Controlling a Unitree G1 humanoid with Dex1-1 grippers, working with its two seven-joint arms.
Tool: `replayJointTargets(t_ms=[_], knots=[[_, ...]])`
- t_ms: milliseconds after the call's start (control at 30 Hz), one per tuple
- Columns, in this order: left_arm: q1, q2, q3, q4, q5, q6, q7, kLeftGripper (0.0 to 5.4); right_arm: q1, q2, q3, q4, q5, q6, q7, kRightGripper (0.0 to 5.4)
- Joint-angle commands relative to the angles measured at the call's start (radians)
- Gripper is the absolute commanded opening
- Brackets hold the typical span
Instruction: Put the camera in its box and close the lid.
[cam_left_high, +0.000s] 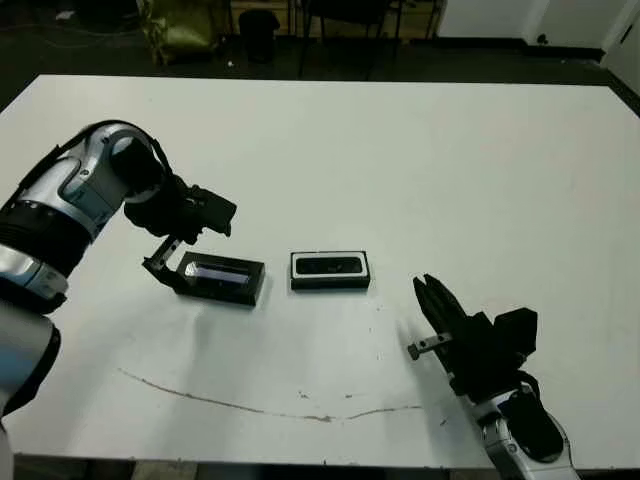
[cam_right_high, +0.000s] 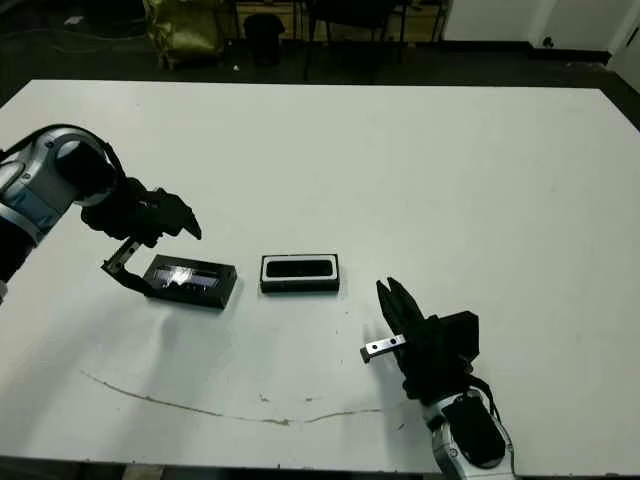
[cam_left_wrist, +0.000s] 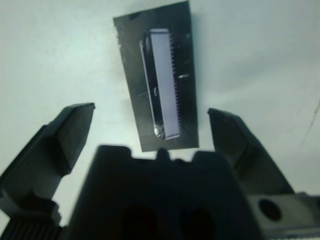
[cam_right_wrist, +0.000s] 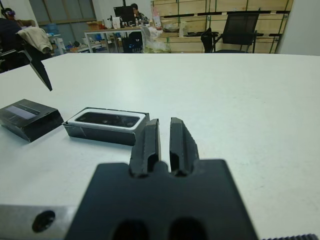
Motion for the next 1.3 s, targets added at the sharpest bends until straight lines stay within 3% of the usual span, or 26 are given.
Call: replayJointTargets(t_ms=[33, 400, 567, 833, 1300], knots=[[-0.016, -0.018, -0.017, 0.061, -0.002, -0.013, -0.013, 5.38, 0.017, -0.009, -0.004, 0.013, 0.009, -0.005, 0.003, 0.0], [-0.009, -0.023, -0.051, 0.094, 0.001, -0.016, -0.013, 5.38, 0.039, -0.006, -0.003, 0.016, 0.021, -0.024, 0.007, 0.0], [-0.006, -0.007, -0.122, 0.074, -0.014, 0.002, -0.013, 5.38, 0.047, -0.005, 0.003, 0.005, 0.021, 0.001, -0.006, 0.0], [0.037, 0.001, -0.089, 0.03, 0.035, -0.112, -0.01, 5.38, 0.05, -0.011, 0.005, 0.017, 0.013, -0.02, 0.0, 0.0], [0.086, -0.005, -0.052, 0.006, 0.102, -0.117, 0.019, 5.38, 0.049, -0.012, -0.001, 0.03, 0.022, -0.041, 0.014, 0.0]])
